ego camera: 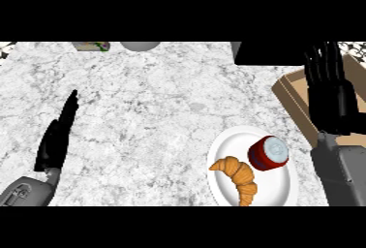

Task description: Pick the can from the plate and place it in the cardboard box

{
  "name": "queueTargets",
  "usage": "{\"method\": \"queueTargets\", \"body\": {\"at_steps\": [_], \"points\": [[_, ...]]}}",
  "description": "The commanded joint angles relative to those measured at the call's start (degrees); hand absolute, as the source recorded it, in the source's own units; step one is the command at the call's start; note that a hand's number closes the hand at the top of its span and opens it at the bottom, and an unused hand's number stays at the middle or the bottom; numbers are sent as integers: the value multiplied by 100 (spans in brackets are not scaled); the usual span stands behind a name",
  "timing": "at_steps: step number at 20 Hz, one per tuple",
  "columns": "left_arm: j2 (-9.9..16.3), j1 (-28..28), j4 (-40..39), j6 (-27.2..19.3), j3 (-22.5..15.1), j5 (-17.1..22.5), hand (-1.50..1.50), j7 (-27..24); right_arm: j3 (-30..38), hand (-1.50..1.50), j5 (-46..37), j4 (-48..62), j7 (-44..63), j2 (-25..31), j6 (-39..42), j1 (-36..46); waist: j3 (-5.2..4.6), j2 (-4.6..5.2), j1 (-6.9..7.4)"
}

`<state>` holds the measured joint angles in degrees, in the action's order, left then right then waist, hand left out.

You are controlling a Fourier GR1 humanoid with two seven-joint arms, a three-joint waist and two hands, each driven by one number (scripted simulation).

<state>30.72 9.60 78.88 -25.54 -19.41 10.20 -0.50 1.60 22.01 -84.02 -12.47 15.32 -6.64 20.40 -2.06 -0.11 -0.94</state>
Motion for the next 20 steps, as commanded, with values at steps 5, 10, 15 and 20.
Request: {"method": "queueTargets", "body": {"at_steps": [5, 10, 15, 20], "points": [[-456, -180, 870, 170, 650, 1041, 0, 49, 1360, 150, 589, 633, 314, 1339, 676, -1074, 215, -22, 38], [-687, -162, 1001, 429, 715, 1432, 0, 165, 1031, -150, -876, 1763, -267, 1916, 440, -1748, 216, 39, 131], [-728, -366, 1454, 408, 685, 1425, 0, 490, 966, -150, -1275, 1590, -1517, 2338, 1096, -1688, 213, 3, 137], [-711, -139, 1413, 331, 760, 1427, 0, 751, 510, -150, -1751, 834, -510, 3521, 1878, -1777, 196, -14, 49]]}}
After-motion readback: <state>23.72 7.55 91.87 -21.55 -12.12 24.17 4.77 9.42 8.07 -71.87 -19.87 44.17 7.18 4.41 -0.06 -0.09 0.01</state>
